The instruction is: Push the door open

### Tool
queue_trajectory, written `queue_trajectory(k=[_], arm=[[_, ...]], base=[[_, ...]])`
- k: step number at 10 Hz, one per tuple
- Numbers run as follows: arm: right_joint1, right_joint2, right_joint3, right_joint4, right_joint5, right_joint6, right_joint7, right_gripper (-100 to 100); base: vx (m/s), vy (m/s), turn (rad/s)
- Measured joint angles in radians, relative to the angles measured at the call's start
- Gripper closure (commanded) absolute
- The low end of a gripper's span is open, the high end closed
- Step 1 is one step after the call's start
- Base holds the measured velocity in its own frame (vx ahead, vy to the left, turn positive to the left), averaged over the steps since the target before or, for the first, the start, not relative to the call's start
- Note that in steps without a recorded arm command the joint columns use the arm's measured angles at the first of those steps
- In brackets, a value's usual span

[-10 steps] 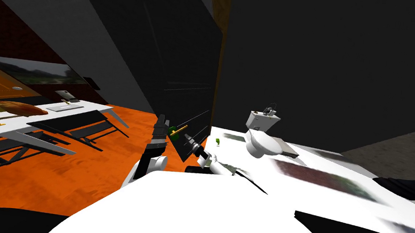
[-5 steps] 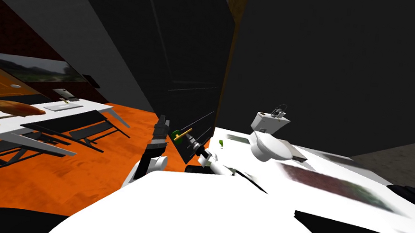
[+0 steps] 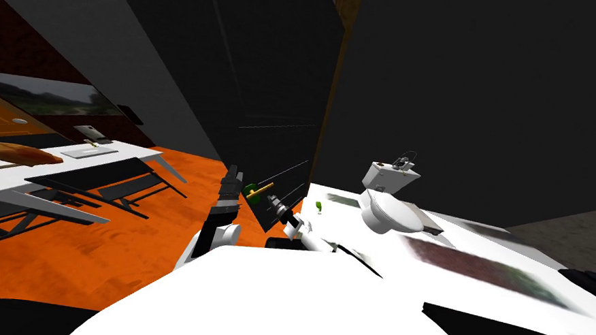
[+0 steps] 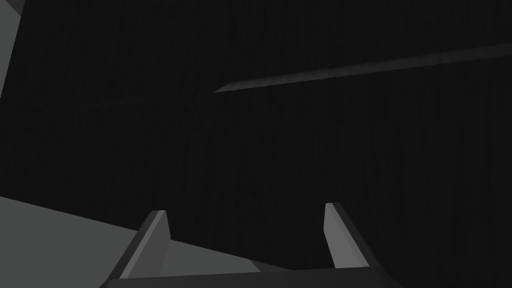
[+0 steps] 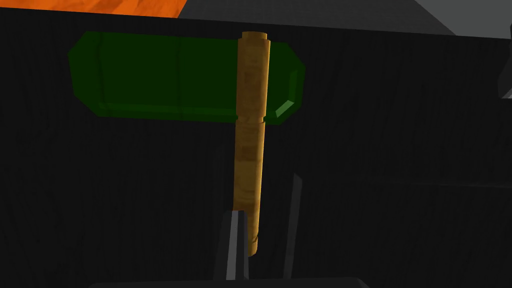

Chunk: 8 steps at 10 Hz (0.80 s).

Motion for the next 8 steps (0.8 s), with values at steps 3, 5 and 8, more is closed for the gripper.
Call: queue_trajectory(k=[3,5,8], arm=[[0.0,0.0,0.0,0.0,0.0,0.0,0.0,-100],[-0.005,-0.015,-0.02,0.021,-0.002,-0.009,0.004,-100],[0.012,-0.007,-0.051,-0.008,-0.008,0.0,0.004,-100]], base=[[-0.036,-0.005,-0.033],[-0.138,0.018,-0.092],[-0.15,0.0,-0.068]])
